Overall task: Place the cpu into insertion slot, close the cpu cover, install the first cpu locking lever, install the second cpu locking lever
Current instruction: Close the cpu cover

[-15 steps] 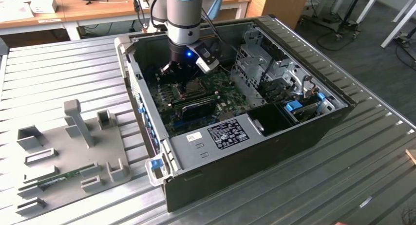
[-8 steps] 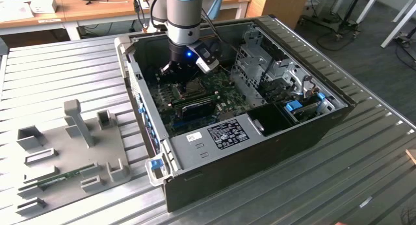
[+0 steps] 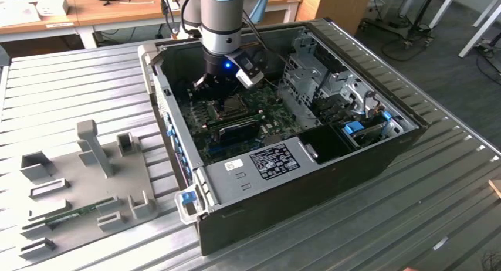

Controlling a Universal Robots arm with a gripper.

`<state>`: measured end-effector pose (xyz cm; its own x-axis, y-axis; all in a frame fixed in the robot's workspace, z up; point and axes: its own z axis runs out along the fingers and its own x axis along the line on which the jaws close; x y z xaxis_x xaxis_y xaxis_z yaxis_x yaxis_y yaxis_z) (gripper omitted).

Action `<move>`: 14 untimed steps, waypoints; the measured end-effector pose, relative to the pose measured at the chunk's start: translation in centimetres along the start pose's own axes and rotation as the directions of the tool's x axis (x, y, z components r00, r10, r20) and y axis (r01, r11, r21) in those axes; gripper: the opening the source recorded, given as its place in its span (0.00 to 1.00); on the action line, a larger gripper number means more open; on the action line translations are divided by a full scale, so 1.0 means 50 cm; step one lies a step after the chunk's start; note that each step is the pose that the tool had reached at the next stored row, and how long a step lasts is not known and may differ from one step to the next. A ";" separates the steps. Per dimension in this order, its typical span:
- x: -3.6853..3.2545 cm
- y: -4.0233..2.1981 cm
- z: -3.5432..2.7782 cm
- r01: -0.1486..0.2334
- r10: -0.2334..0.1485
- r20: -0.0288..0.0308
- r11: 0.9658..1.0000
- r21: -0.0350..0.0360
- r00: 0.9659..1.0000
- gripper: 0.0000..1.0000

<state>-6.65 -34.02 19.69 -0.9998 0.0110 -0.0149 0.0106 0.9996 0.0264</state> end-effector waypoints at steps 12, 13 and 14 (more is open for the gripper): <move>0.000 0.000 0.000 0.000 0.000 0.000 1.000 0.000 1.000 0.10; 0.000 0.000 0.000 0.000 0.000 0.000 1.000 0.000 1.000 0.10; 0.000 0.000 0.000 0.000 0.000 0.000 1.000 0.000 1.000 0.10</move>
<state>-6.66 -34.04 19.67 -0.9998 0.0110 -0.0146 0.0106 0.9996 0.0260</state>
